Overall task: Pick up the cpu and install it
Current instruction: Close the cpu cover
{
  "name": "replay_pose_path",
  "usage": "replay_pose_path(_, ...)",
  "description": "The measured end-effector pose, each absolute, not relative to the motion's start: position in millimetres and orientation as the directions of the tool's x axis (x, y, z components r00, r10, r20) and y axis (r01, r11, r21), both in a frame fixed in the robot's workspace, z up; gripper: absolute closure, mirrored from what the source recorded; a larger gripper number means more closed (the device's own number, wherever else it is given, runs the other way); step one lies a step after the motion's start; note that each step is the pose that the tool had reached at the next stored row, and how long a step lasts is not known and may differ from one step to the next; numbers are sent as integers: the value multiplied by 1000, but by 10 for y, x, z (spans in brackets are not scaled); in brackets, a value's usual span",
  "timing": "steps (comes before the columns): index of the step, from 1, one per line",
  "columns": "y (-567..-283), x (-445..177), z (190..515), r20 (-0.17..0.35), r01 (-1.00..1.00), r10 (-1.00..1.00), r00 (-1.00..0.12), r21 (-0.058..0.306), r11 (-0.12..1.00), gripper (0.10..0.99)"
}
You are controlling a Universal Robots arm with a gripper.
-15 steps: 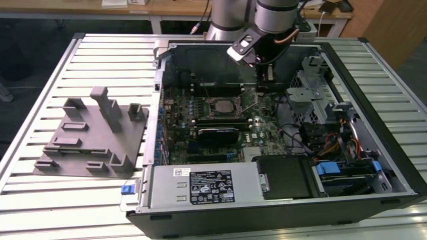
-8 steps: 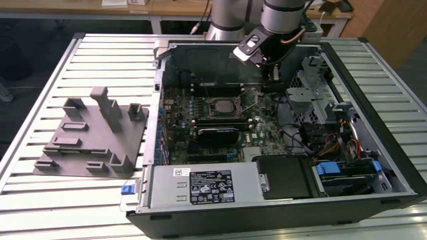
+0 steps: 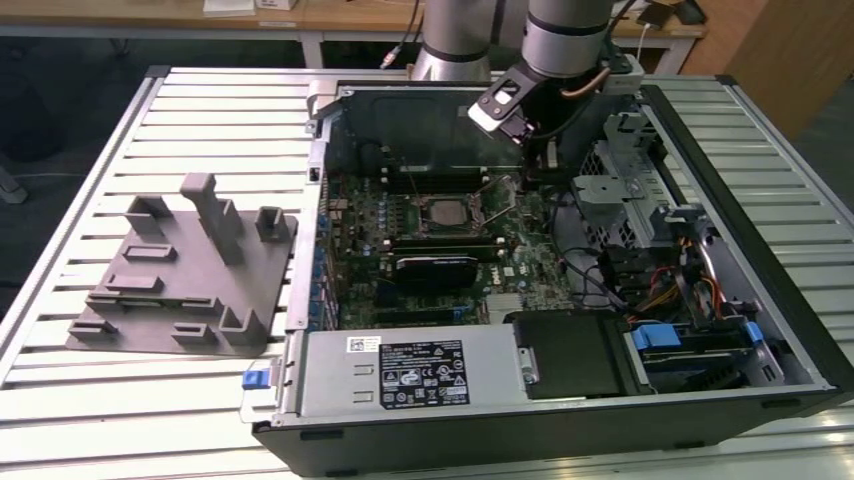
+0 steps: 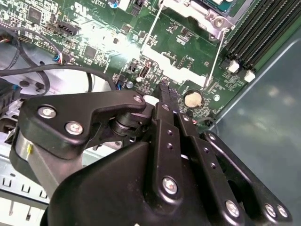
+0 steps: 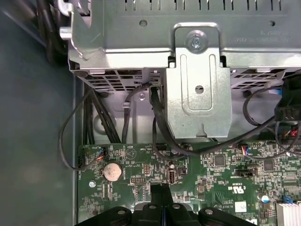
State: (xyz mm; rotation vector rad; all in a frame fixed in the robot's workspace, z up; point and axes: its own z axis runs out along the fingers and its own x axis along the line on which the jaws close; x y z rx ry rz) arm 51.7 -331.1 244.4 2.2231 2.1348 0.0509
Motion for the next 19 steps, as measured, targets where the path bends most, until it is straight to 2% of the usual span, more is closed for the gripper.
replay_pose_path(19,-3311,441,2417,-17,997,999,41,66,-39,980)
